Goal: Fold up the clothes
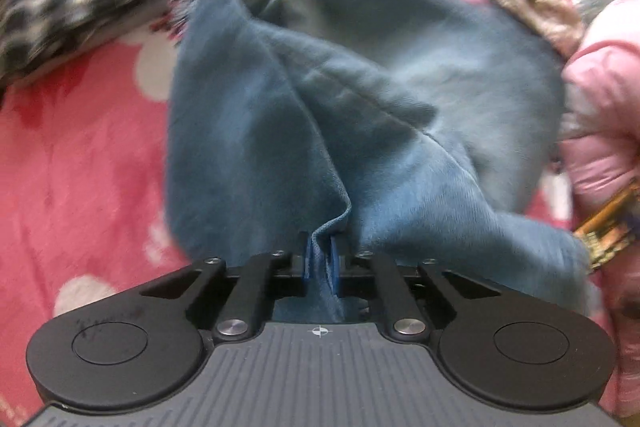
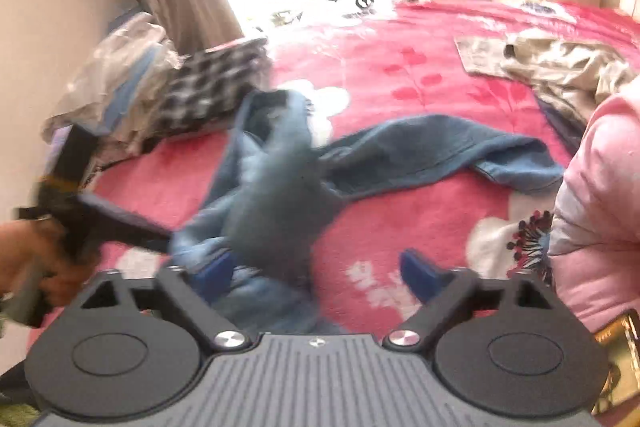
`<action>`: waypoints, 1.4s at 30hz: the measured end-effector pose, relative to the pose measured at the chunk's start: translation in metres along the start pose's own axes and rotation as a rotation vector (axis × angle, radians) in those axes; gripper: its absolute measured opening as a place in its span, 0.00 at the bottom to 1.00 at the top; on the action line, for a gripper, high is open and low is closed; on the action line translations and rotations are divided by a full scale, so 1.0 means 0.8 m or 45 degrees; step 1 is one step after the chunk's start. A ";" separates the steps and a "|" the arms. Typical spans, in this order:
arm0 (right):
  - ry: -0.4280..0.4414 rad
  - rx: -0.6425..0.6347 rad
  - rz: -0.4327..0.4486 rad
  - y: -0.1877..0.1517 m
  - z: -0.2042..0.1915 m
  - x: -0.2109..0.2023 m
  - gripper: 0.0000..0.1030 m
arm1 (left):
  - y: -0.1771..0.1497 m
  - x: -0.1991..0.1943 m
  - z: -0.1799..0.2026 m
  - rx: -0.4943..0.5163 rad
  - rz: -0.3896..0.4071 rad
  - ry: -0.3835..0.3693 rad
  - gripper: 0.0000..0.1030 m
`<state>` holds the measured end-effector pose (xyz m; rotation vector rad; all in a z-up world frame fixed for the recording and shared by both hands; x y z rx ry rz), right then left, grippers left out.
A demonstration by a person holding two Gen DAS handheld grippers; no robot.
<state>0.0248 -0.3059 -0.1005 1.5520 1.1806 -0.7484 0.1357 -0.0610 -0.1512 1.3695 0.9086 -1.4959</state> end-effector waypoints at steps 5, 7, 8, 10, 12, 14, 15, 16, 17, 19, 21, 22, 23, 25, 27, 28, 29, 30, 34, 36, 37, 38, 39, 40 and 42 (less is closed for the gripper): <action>0.366 0.280 -0.307 0.003 0.028 0.091 0.92 | -0.016 0.006 -0.038 -0.076 -0.048 0.135 0.06; 0.453 0.314 -0.381 -0.002 0.018 0.110 0.71 | -0.026 0.005 -0.061 -0.120 -0.062 0.187 0.05; 0.490 0.255 -0.385 -0.002 0.001 0.110 0.62 | -0.030 0.001 -0.072 -0.139 -0.057 0.189 0.05; 0.511 0.135 -0.371 -0.004 -0.037 0.107 0.51 | -0.039 -0.013 -0.093 -0.173 -0.036 0.163 0.05; 0.514 0.051 -0.373 -0.006 -0.079 0.113 0.45 | -0.042 -0.035 -0.099 -0.172 0.027 0.119 0.06; 0.517 0.001 -0.380 -0.008 -0.118 0.124 0.43 | -0.042 -0.059 -0.098 -0.152 0.111 0.077 0.07; 0.511 -0.021 -0.379 -0.009 -0.139 0.127 0.42 | -0.040 -0.070 -0.093 -0.134 0.149 0.048 0.08; 0.491 -0.054 -0.365 -0.011 -0.157 0.134 0.41 | -0.038 -0.081 -0.088 -0.114 0.186 0.016 0.14; 0.458 -0.097 -0.346 -0.013 -0.177 0.141 0.41 | -0.036 -0.092 -0.081 -0.088 0.223 -0.017 0.24; 0.422 -0.153 -0.326 -0.017 -0.204 0.154 0.41 | -0.032 -0.111 -0.063 -0.017 0.291 -0.070 0.35; 0.398 -0.197 -0.316 -0.023 -0.222 0.158 0.41 | -0.027 -0.122 -0.043 0.074 0.334 -0.089 0.39; 0.385 -0.219 -0.313 -0.025 -0.228 0.157 0.40 | -0.025 -0.122 -0.035 0.110 0.346 -0.079 0.45; 0.373 -0.241 -0.311 -0.028 -0.233 0.155 0.40 | -0.023 -0.122 -0.028 0.144 0.358 -0.067 0.54; 0.373 -0.239 -0.287 -0.032 -0.222 0.138 0.41 | -0.020 -0.116 -0.013 0.210 0.372 -0.032 0.56; 0.391 -0.132 -0.231 -0.034 -0.180 0.107 0.47 | -0.017 -0.105 0.004 0.272 0.363 0.024 0.56; 0.401 -0.074 -0.202 -0.035 -0.158 0.092 0.53 | -0.013 -0.095 0.007 0.286 0.351 0.062 0.56; 0.410 -0.017 -0.172 -0.036 -0.136 0.076 0.55 | -0.009 -0.085 0.008 0.295 0.338 0.102 0.56; 0.409 0.075 -0.148 -0.037 -0.111 0.065 0.58 | -0.005 -0.074 0.008 0.294 0.324 0.132 0.56; 0.394 0.448 -0.103 -0.045 -0.009 0.043 0.76 | 0.002 -0.062 -0.010 0.280 0.289 0.149 0.55; 0.403 0.605 -0.133 -0.047 0.029 0.059 0.78 | 0.001 -0.071 -0.014 0.321 0.309 0.118 0.55; 0.436 0.666 -0.145 -0.047 0.045 0.073 0.78 | 0.002 -0.075 -0.013 0.353 0.320 0.105 0.56; 0.464 0.719 -0.163 -0.044 0.059 0.089 0.78 | 0.003 -0.078 -0.011 0.381 0.320 0.100 0.56; 0.481 0.755 -0.175 -0.039 0.062 0.107 0.78 | 0.005 -0.080 -0.008 0.409 0.317 0.098 0.56; 0.495 0.773 -0.183 -0.036 0.065 0.123 0.77 | 0.007 -0.080 -0.006 0.430 0.314 0.101 0.56; 0.487 0.782 -0.203 -0.026 0.067 0.149 0.78 | 0.011 -0.079 -0.001 0.480 0.311 0.115 0.56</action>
Point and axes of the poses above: each gripper's, at about its wrist camera, not at the fingertips, and x roughly the way its jaws point, z to its right, y to its top, the point moved 1 cm from there along x, roughly the way its jaws point, and after that the axes turned 15 degrees about -z, right-handed, at the moved point
